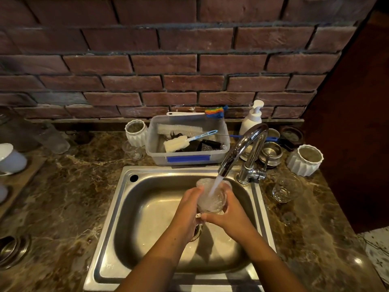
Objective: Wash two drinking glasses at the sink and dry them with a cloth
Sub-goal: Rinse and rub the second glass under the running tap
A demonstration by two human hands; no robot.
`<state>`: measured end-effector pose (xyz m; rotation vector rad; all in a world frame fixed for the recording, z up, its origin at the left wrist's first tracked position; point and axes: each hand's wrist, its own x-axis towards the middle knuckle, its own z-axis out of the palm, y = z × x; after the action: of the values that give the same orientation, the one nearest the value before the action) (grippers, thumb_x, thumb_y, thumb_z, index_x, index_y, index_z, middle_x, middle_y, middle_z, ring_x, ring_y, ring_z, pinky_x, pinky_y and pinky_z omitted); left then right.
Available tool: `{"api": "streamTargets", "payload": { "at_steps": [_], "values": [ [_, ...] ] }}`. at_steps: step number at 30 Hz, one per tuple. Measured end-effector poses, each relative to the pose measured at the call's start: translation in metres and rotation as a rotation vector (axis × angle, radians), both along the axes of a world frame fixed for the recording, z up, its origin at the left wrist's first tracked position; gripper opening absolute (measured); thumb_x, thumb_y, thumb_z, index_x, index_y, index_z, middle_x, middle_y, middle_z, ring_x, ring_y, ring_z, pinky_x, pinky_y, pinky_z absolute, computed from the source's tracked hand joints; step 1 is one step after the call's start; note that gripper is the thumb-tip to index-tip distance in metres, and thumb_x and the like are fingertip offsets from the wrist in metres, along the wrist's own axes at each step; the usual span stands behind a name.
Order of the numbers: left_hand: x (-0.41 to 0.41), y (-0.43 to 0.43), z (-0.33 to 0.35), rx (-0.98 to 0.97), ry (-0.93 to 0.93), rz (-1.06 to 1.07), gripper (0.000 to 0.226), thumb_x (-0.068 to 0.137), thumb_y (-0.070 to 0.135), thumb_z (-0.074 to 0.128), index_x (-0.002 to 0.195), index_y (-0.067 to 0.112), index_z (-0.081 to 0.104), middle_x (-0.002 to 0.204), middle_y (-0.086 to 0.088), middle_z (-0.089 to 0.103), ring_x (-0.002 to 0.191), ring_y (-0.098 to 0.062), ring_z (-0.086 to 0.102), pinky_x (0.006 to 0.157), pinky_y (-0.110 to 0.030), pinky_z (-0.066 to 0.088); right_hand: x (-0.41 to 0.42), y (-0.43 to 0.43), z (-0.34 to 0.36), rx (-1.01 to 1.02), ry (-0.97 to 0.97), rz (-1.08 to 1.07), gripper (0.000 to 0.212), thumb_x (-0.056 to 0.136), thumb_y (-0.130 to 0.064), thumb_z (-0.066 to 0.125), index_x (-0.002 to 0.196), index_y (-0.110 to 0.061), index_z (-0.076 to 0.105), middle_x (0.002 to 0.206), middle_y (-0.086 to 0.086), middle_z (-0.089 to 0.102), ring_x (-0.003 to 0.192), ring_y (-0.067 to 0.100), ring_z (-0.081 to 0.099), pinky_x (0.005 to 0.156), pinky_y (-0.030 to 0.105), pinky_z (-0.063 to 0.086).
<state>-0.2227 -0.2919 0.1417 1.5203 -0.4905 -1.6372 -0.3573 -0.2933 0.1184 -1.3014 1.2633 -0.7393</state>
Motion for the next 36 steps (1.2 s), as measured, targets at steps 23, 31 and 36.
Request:
{"api": "streamTargets", "payload": {
  "at_steps": [23,31,36],
  "values": [
    [0.016,-0.002,-0.015,-0.236,-0.129,-0.217,0.104,0.061,0.096,0.045,0.152,0.058,0.012,0.168,0.011,0.016,0.153,-0.022,0.024,0.12,-0.05,0.03,0.006,0.014,-0.002,0.345,-0.321,-0.09,0.096,0.068,-0.039,0.086,0.148,-0.027,0.035,0.129,0.007,0.063,0.114,0.026,0.068,0.092,0.044,0.059],
    [0.017,0.022,-0.024,-0.096,-0.012,-0.161,0.084,0.082,0.08,0.047,0.155,0.053,0.015,0.168,0.0,0.02,0.149,-0.031,0.031,0.118,-0.058,0.032,0.013,0.033,0.014,0.526,-0.446,-0.061,0.051,0.087,-0.042,0.067,0.128,-0.013,0.062,0.12,0.021,0.072,0.11,0.037,0.07,0.088,0.048,0.06],
    [0.018,0.053,-0.019,0.057,0.016,-0.112,0.064,0.094,0.067,0.045,0.148,0.032,0.046,0.146,-0.015,0.055,0.128,-0.035,0.057,0.111,-0.054,0.043,0.019,0.057,0.025,0.659,-0.343,-0.078,0.058,0.077,-0.05,0.074,0.119,-0.011,0.068,0.113,0.021,0.074,0.106,0.037,0.072,0.096,0.053,0.055]
  ]
}}
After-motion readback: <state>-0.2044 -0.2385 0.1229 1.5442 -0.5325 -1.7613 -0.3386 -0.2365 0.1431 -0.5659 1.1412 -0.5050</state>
